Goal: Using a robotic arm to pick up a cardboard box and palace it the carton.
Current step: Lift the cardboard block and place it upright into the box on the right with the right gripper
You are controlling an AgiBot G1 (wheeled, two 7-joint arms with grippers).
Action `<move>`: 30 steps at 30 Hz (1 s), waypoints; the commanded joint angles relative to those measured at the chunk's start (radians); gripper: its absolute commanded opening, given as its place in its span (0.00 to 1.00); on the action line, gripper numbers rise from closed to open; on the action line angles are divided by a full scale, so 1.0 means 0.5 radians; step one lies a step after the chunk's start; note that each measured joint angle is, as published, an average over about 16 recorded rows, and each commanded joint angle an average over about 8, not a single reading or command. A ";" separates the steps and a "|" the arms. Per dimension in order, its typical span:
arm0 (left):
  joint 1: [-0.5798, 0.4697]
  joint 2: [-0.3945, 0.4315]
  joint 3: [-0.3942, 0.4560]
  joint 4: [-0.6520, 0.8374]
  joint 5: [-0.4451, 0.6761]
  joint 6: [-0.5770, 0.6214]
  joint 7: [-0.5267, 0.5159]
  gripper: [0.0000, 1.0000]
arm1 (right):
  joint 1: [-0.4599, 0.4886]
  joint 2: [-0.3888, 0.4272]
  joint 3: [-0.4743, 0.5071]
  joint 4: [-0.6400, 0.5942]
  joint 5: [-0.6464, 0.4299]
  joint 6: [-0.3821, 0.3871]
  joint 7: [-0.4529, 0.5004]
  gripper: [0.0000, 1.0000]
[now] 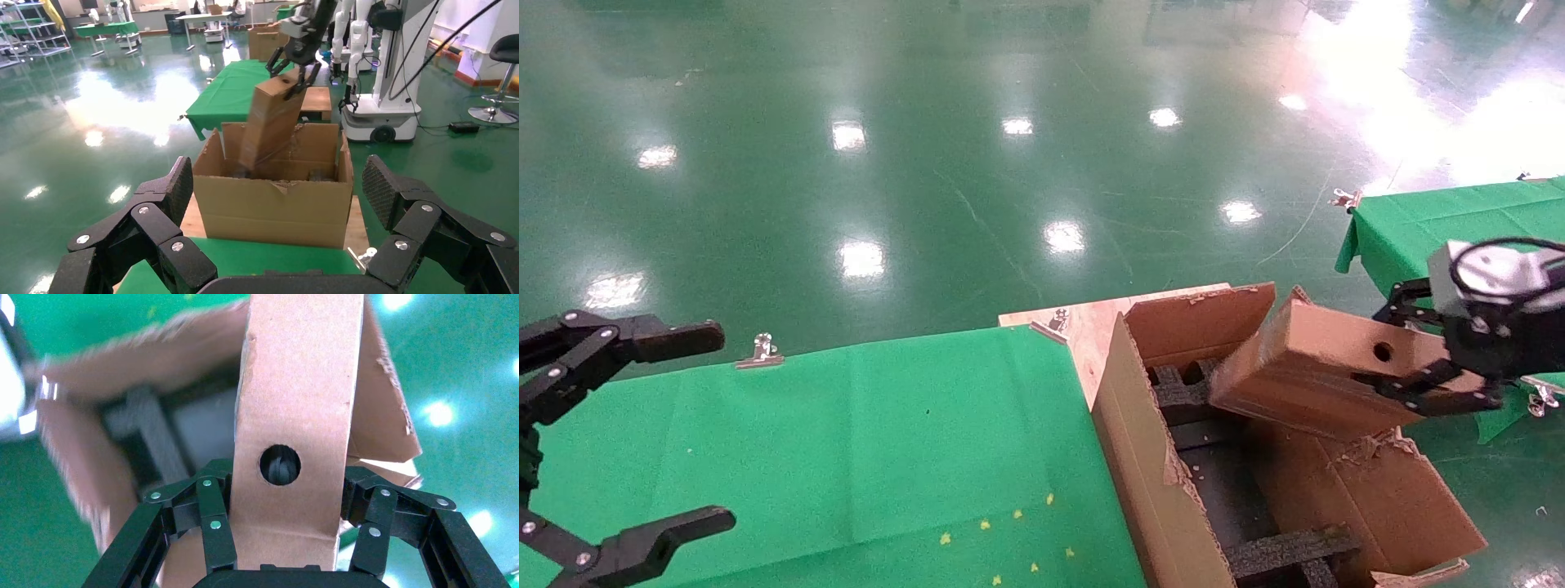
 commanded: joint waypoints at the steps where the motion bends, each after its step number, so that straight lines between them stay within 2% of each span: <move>1: 0.000 0.000 0.000 0.000 0.000 0.000 0.000 1.00 | -0.046 0.021 -0.003 -0.018 0.066 0.060 0.110 0.00; 10: -0.001 0.000 0.002 0.001 -0.001 0.000 0.001 1.00 | -0.214 0.181 -0.044 0.113 0.203 0.399 0.765 0.00; 15: -0.001 -0.001 0.002 0.001 -0.001 0.000 0.001 1.00 | -0.259 0.272 -0.066 0.190 0.255 0.519 1.066 0.00; 20: 0.000 -0.001 0.002 0.001 -0.002 -0.001 0.001 1.00 | -0.277 0.318 -0.074 0.221 0.287 0.559 1.158 0.00; 26: -0.001 -0.001 0.002 0.002 -0.002 -0.001 0.001 1.00 | -0.276 0.302 -0.073 0.208 0.280 0.564 1.137 0.00; 30: -0.001 -0.001 0.003 0.002 -0.002 -0.001 0.002 1.00 | -0.306 0.301 -0.092 0.208 0.273 0.631 1.205 0.00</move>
